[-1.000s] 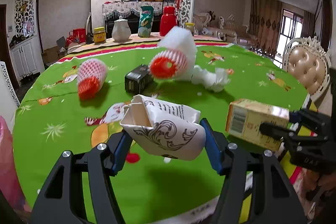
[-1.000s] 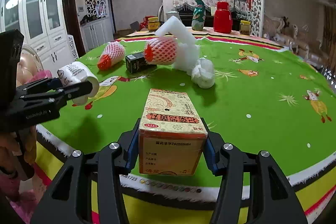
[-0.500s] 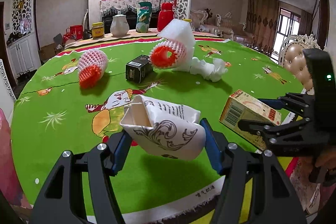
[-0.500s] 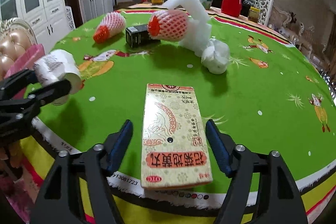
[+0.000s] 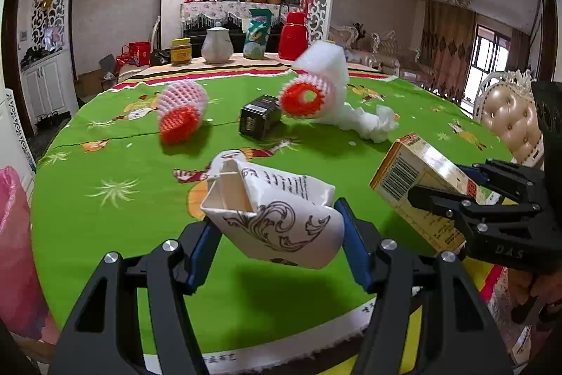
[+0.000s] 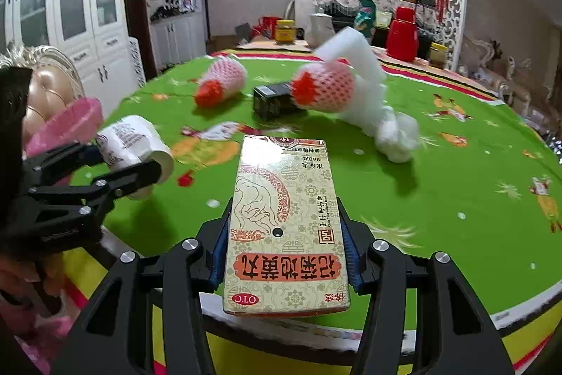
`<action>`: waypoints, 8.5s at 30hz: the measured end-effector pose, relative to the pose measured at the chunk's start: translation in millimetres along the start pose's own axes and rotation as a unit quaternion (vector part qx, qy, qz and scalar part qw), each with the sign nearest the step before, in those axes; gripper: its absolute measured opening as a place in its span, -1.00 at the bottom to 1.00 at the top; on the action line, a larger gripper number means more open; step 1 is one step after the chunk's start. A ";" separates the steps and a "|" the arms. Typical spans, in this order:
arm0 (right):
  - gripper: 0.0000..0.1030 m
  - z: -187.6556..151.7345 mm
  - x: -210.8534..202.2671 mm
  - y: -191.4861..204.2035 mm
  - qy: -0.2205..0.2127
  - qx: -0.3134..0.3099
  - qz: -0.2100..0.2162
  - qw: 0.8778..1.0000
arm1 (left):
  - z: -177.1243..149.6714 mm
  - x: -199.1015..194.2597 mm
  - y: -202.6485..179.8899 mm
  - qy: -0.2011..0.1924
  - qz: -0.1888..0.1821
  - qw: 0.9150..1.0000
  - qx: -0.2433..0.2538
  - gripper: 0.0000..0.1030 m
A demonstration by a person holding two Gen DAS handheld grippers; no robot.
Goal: Collect trash
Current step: 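Carry the medicine box and paper cup over the pink bin with both tools, then open both tools to drop the box and cup into the pink bin, then move both tools back over the table toward the foam pieces, then grasp the white L-shaped foam with the right tool while the left tool grasps the pink foam net, then carry the L-shaped foam and pink foam net over the pink bin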
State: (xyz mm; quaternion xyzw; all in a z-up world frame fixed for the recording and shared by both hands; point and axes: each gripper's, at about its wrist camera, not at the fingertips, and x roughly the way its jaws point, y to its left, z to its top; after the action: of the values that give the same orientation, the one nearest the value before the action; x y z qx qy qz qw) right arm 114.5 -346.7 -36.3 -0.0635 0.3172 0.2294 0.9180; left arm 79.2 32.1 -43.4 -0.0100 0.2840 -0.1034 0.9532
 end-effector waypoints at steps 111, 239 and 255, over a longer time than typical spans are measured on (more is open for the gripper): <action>0.52 138.4 82.4 -117.5 -0.055 0.121 0.003 0.991 | 103.3 121.6 19.5 0.033 0.012 0.999 -0.003 0.91; -0.18 18.9 49.9 -29.7 0.032 0.089 0.042 0.995 | 22.7 39.6 26.0 0.040 -0.028 0.999 0.012 -0.17; -0.18 64.4 91.4 90.6 0.036 -0.020 0.139 0.989 | 18.5 -39.4 142.6 -0.021 0.087 0.994 -0.057 -0.17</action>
State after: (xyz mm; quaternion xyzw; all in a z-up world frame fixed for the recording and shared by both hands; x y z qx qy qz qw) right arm 171.7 -214.6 -38.6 -0.0451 0.3512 0.3590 0.8636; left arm 84.3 178.9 -17.8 -0.0417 0.2691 -0.0039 0.9622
